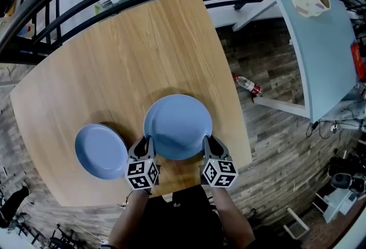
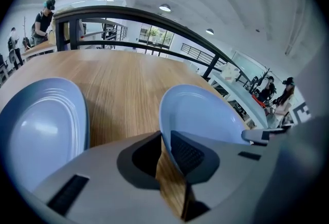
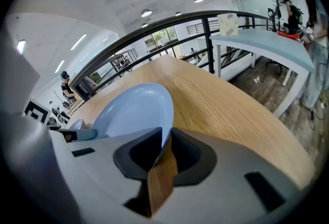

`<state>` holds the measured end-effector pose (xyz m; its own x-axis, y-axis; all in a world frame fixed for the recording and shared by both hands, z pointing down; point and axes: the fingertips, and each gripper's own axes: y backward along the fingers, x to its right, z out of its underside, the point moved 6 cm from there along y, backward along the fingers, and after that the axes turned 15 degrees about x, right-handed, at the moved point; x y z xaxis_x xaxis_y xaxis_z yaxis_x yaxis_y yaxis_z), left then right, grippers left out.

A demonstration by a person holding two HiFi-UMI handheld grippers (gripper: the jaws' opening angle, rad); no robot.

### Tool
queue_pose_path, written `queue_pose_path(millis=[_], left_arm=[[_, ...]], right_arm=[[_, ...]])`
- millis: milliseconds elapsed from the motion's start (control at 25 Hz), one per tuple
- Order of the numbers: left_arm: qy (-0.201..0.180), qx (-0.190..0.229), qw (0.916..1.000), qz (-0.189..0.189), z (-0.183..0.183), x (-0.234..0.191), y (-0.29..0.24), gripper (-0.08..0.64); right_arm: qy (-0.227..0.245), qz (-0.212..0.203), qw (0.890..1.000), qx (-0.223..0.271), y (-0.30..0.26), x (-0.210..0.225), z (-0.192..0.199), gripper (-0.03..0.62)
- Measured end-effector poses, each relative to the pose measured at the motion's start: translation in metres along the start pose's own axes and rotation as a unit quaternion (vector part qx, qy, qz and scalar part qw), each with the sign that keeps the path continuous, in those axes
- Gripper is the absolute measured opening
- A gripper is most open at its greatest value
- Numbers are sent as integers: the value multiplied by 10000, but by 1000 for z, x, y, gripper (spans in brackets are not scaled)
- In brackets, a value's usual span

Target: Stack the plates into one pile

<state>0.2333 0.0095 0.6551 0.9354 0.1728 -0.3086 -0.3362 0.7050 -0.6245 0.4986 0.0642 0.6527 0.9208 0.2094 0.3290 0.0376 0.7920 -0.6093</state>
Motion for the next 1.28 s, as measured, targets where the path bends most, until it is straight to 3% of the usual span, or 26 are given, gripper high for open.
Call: queue_pose_path(millis=[680, 1280], left_arm=[[231, 287, 9992, 162, -5, 0, 22, 58], [461, 840, 9954, -18, -24, -45, 99, 59]], right_arm=[[117, -4, 9997, 196, 22, -10, -4, 71], [471, -450, 9968, 456, 53, -84, -8, 67]])
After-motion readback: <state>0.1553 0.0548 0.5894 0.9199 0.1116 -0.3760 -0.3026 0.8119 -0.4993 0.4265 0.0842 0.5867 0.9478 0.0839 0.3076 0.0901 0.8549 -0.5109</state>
